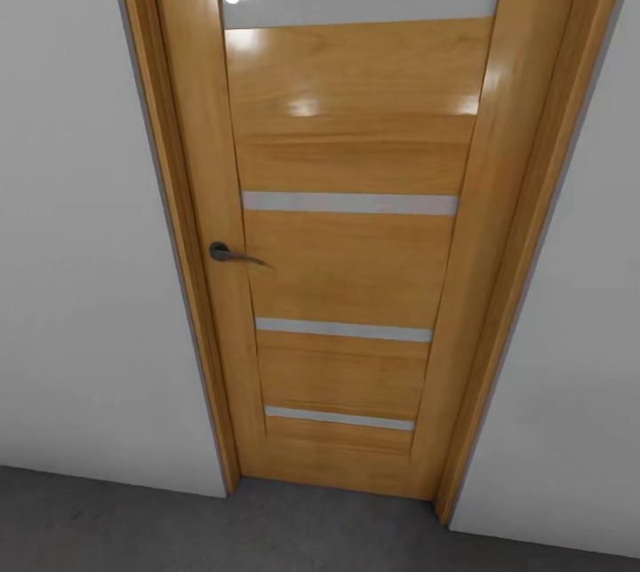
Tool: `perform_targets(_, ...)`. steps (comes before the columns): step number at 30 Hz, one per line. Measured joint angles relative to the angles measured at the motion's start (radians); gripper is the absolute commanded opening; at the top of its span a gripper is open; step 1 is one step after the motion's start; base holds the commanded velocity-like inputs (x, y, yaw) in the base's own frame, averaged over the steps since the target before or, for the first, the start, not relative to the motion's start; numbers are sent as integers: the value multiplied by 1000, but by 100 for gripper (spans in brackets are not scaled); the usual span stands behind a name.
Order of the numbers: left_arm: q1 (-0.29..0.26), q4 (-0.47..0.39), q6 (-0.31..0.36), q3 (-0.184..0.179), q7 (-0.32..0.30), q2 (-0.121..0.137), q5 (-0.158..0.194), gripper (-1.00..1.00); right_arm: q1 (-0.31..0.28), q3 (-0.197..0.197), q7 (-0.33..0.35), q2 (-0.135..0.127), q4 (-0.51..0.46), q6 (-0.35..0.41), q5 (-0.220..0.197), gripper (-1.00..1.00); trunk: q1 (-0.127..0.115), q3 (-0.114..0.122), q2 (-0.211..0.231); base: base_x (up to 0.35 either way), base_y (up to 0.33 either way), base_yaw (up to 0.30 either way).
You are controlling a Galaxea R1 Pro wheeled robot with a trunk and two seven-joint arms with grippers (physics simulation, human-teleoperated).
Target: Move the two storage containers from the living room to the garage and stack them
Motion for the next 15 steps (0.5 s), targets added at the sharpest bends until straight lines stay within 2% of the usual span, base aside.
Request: perform_targets(15,0,0,0,1,0,-1,0,100,0,-1,0,1,0,10,-1,100,0,0,0,0,0,0)
